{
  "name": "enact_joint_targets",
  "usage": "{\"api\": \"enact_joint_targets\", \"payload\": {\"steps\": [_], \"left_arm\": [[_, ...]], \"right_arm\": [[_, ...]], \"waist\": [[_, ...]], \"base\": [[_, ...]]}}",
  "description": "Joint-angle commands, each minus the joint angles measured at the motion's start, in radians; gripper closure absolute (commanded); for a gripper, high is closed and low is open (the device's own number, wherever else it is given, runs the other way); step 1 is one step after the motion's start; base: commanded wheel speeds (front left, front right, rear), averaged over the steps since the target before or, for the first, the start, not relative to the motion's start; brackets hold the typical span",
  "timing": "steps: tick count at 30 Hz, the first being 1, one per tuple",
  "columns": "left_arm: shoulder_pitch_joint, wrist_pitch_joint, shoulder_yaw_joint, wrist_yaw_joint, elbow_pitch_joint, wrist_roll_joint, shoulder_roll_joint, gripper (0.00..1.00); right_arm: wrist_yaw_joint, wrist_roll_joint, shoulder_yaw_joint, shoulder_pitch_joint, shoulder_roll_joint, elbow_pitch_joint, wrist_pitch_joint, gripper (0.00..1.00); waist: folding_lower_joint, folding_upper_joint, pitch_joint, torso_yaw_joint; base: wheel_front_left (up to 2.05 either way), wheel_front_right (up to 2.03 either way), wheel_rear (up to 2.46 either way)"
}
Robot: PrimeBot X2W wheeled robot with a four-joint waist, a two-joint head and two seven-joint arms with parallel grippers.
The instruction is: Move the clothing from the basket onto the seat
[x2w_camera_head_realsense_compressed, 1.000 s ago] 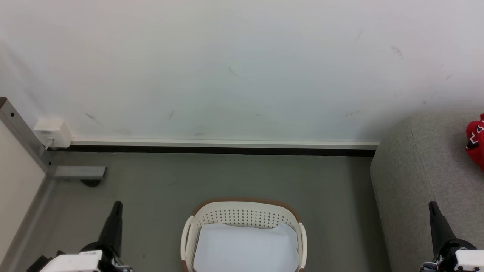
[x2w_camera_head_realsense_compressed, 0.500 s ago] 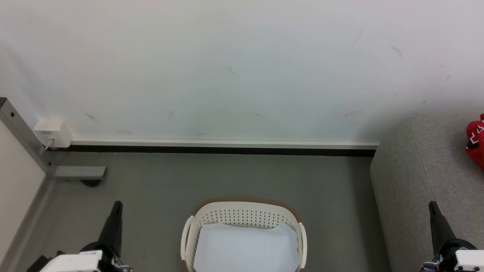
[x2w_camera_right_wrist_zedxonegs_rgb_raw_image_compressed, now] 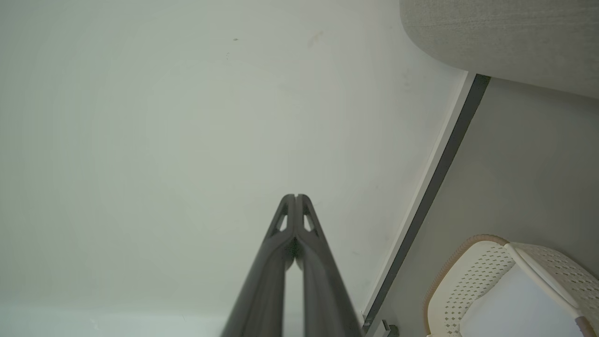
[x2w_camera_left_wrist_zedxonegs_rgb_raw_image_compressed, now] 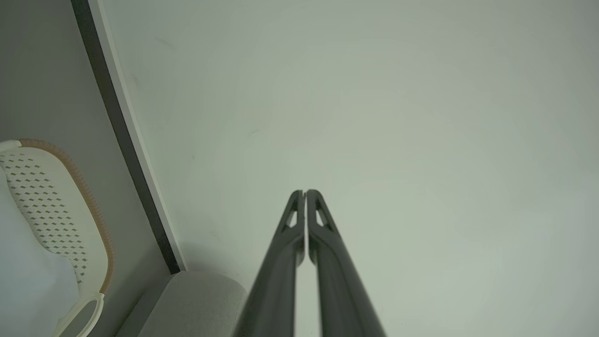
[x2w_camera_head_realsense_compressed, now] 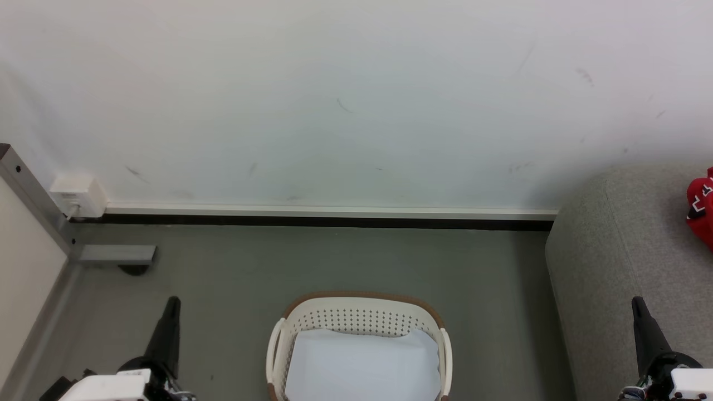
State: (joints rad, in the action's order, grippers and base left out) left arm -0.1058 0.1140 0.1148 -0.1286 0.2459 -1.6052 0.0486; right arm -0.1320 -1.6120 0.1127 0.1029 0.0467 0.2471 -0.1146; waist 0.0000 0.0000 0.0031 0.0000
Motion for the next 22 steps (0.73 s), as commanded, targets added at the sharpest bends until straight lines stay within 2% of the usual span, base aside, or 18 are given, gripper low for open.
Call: {"api": "enact_joint_targets", "payload": {"steps": [1, 22], "left_arm": [[-0.007, 0.004, 0.001, -0.005, 0.000, -0.014, 0.002, 1.00], [-0.007, 0.004, 0.001, -0.006, 0.000, -0.014, 0.002, 1.00]], "right_arm": [[0.002, -0.002, 0.004, 0.012, 0.007, -0.005, -0.003, 1.00], [0.002, -0.002, 0.004, 0.012, 0.007, -0.005, -0.003, 1.00]], "waist": [[0.0000, 0.0000, 0.000, 0.000], [0.0000, 0.0000, 0.000, 0.000]], "base": [[0.00, 0.00, 0.00], [0.00, 0.00, 0.00]]}}
